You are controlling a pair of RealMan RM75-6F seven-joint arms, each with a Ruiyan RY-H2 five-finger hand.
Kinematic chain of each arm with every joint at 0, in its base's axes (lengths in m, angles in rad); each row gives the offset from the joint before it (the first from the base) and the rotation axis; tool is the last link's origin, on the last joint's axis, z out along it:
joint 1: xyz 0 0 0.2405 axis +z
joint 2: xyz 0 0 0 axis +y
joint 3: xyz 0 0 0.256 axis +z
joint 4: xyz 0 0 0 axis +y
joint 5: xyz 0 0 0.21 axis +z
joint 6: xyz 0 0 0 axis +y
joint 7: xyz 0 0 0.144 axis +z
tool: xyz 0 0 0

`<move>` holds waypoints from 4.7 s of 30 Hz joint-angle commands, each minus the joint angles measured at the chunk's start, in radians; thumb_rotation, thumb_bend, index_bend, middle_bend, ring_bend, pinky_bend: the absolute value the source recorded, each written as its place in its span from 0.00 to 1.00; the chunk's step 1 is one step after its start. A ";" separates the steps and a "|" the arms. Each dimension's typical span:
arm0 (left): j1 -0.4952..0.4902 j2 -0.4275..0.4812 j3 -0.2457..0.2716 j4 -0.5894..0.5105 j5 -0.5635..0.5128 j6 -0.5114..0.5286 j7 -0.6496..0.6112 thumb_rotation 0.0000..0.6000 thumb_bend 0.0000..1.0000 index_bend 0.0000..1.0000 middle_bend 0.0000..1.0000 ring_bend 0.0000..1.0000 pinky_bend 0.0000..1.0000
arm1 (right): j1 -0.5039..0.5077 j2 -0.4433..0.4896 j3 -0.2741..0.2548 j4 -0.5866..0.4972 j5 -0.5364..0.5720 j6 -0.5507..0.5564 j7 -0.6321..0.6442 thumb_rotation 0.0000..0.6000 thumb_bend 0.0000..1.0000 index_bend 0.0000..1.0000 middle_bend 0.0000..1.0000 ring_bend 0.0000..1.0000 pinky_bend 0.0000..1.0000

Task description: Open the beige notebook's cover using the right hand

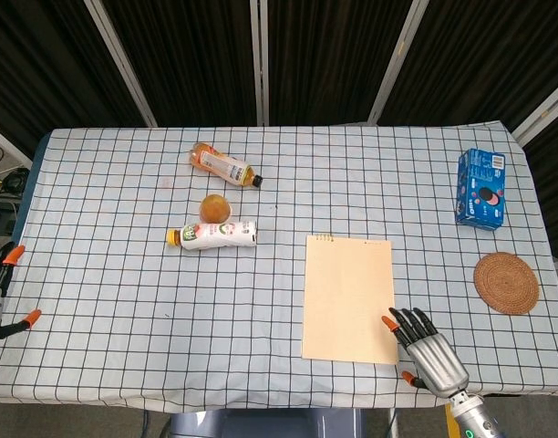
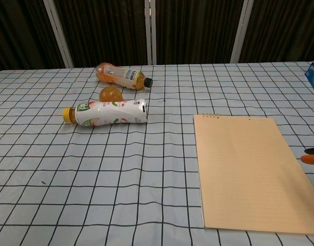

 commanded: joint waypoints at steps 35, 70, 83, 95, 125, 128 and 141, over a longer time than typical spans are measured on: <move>-0.002 0.004 -0.007 0.008 -0.013 -0.006 -0.019 1.00 0.18 0.00 0.00 0.00 0.00 | 0.034 -0.131 0.029 0.059 0.122 -0.085 -0.060 1.00 0.18 0.03 0.00 0.00 0.00; 0.005 0.009 -0.014 0.007 -0.002 0.021 -0.054 1.00 0.18 0.00 0.00 0.00 0.00 | 0.101 -0.212 0.108 0.097 0.225 -0.151 -0.045 1.00 0.53 0.03 0.00 0.00 0.00; 0.008 0.012 -0.019 0.008 -0.005 0.026 -0.073 1.00 0.18 0.00 0.00 0.00 0.00 | 0.175 -0.240 0.191 0.070 0.303 -0.209 -0.053 1.00 0.54 0.04 0.00 0.00 0.00; 0.009 0.020 -0.025 0.008 -0.016 0.023 -0.096 1.00 0.18 0.00 0.00 0.00 0.00 | 0.212 -0.335 0.229 0.191 0.197 -0.057 0.089 1.00 0.73 0.72 0.61 0.61 0.61; 0.010 0.018 -0.020 0.001 -0.010 0.022 -0.084 1.00 0.18 0.00 0.00 0.00 0.00 | 0.096 0.040 -0.051 -0.100 0.018 0.058 0.384 1.00 0.73 0.74 0.64 0.63 0.63; 0.012 0.023 -0.022 -0.003 -0.011 0.023 -0.096 1.00 0.18 0.00 0.00 0.00 0.00 | 0.089 0.062 -0.081 -0.104 0.004 0.055 0.443 1.00 0.73 0.74 0.64 0.63 0.63; 0.014 0.028 -0.028 -0.001 -0.018 0.030 -0.101 1.00 0.18 0.00 0.00 0.00 0.00 | 0.166 0.102 0.054 -0.090 0.124 -0.019 0.510 1.00 0.73 0.74 0.64 0.64 0.63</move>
